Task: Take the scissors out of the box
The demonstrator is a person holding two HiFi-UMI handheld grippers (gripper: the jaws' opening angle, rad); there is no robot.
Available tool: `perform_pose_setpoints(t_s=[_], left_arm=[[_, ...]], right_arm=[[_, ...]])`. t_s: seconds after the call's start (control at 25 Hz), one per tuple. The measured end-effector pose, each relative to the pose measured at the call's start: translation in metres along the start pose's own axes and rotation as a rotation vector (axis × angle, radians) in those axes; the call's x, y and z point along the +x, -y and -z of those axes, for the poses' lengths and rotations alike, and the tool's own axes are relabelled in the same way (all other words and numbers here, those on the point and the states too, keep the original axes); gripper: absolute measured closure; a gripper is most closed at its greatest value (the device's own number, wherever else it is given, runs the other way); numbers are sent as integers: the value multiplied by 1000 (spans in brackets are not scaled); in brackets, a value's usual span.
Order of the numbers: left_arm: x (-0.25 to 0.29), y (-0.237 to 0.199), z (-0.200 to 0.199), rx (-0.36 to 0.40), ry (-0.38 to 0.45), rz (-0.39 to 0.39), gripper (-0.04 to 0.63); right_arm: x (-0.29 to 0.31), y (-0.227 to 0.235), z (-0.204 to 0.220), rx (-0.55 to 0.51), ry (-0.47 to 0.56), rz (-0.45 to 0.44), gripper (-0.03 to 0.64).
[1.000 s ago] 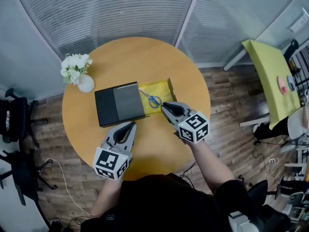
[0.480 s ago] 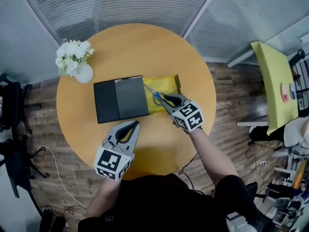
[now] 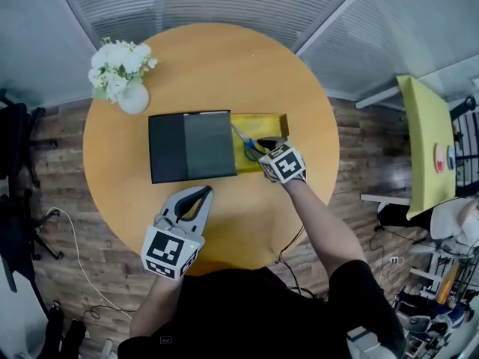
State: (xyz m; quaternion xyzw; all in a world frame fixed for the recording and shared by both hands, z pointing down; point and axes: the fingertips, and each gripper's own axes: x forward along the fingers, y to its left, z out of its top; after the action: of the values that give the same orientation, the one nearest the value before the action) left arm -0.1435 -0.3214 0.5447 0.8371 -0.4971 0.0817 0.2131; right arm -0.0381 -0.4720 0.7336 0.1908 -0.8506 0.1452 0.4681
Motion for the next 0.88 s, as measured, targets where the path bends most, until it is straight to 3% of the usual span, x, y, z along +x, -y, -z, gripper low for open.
perform_pose_setpoints(t_s=[0.24, 0.6, 0.88], left_arm=[[-9, -8, 6, -26, 5, -21, 580], [-24, -10, 12, -49, 18, -42, 580], [-49, -7, 19, -58, 17, -81, 580]], right_arm=[[20, 6, 22, 13, -140, 5, 492], [35, 8, 32, 83, -186, -9, 492], [34, -3, 29, -4, -189, 18, 518]])
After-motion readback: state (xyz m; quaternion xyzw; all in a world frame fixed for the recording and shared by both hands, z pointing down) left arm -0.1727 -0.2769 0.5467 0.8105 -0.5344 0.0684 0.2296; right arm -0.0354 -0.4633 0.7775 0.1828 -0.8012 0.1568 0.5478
